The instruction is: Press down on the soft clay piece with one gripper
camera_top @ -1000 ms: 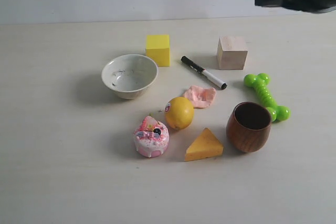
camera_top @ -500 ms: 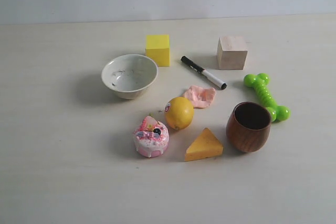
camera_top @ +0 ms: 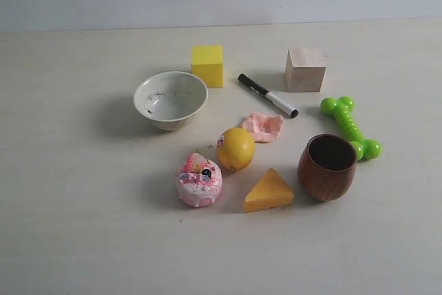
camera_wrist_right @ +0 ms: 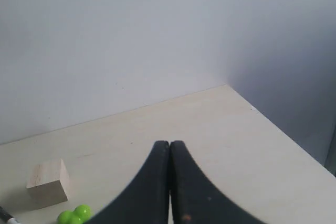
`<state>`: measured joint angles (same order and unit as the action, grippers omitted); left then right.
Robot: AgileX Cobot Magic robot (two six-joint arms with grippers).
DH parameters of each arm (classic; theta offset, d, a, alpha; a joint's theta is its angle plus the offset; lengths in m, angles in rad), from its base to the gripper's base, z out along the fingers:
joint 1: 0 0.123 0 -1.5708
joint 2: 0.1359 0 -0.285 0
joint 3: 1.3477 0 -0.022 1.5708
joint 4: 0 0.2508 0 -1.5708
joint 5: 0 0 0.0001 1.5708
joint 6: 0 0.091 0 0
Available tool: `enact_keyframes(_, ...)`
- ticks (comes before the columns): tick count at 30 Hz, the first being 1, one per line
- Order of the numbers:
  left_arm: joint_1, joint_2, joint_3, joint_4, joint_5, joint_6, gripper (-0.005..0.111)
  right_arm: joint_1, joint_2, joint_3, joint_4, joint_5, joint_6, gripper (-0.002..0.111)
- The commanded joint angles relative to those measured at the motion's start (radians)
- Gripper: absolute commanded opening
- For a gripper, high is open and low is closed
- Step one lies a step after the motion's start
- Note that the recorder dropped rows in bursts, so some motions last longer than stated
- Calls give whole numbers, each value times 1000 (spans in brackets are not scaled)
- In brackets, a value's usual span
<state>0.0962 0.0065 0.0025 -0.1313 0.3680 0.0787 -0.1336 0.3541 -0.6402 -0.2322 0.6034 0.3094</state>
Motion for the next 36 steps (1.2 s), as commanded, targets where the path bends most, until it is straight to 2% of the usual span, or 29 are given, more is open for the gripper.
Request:
enact_keyframes(1,-5,-7,-2,-6,-12,-3,0,-9,-28,52,15,-57,1,0)
enact_keyframes(10,-5,-7,-2,-6,-12,-3,0,-9,-36,248,103,-289,-38,0)
enact_keyframes(18,-5,-7,-2,-6,-12,-3,0,-7,-218,498,161,-450,-55,0)
enact_keyframes(24,-5,-7,-2,-6,-12,-3,0,-7,-313,595,180,-446,-55,0)
enact_keyframes(28,-5,-7,-2,-6,-12,-3,0,-7,-319,606,180,-421,-138,0)
enact_keyframes(36,-5,-7,-2,-6,-12,-3,0,-7,-330,640,180,-404,-152,0)
